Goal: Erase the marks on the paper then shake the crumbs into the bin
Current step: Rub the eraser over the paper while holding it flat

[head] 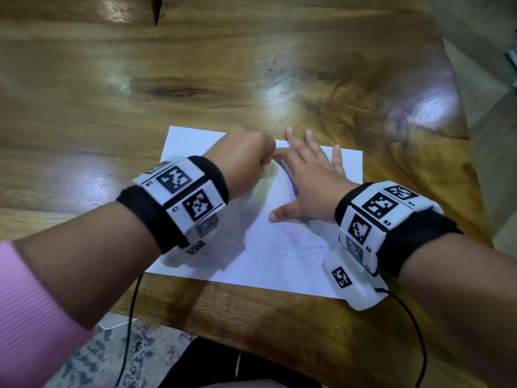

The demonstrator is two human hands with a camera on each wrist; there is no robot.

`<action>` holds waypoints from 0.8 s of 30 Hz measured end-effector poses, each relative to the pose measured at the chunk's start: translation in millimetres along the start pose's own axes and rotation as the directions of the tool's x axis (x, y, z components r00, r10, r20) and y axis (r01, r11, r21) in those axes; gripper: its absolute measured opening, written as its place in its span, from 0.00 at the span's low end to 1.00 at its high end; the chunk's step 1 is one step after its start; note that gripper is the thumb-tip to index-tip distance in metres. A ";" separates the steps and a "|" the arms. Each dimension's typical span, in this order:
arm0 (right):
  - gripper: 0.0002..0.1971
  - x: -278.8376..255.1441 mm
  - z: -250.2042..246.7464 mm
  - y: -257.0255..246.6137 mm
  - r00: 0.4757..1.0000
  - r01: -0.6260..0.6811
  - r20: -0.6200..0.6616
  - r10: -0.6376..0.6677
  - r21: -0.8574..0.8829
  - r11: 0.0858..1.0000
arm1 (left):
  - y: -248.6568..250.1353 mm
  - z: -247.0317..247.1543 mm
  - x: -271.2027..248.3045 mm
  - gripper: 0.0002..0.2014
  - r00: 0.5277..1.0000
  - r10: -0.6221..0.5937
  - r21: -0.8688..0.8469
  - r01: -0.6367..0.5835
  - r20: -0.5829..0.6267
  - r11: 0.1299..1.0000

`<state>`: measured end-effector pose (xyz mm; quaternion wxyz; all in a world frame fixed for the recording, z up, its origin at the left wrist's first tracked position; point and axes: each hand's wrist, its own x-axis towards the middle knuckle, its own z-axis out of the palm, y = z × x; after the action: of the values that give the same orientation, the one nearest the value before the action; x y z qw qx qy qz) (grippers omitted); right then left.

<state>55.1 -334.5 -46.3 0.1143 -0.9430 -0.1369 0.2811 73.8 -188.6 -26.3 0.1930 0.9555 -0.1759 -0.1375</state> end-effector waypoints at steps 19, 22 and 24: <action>0.59 0.3 1.5 0.9 1.000 0.004 -0.003 -0.004 -0.021 1.000 | -20.8 3.0 -25.0 0.03 0.987 0.112 -0.021 -0.110 0.119 0.994; 0.59 0.5 1.2 0.5 1.000 -0.001 0.001 0.001 -0.020 1.000 | -19.2 1.8 -19.7 0.03 0.998 0.065 -0.016 -0.065 0.015 0.998; 0.59 -0.1 0.7 -0.1 1.000 -0.004 0.004 0.004 -0.017 1.000 | -23.6 3.2 -32.9 0.05 0.980 0.146 -0.013 -0.145 0.138 0.989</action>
<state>54.6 -334.4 -46.8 0.1054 -0.9436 -0.1375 0.2820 49.7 -156.5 -32.6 0.1914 0.9278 -0.2581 -0.1893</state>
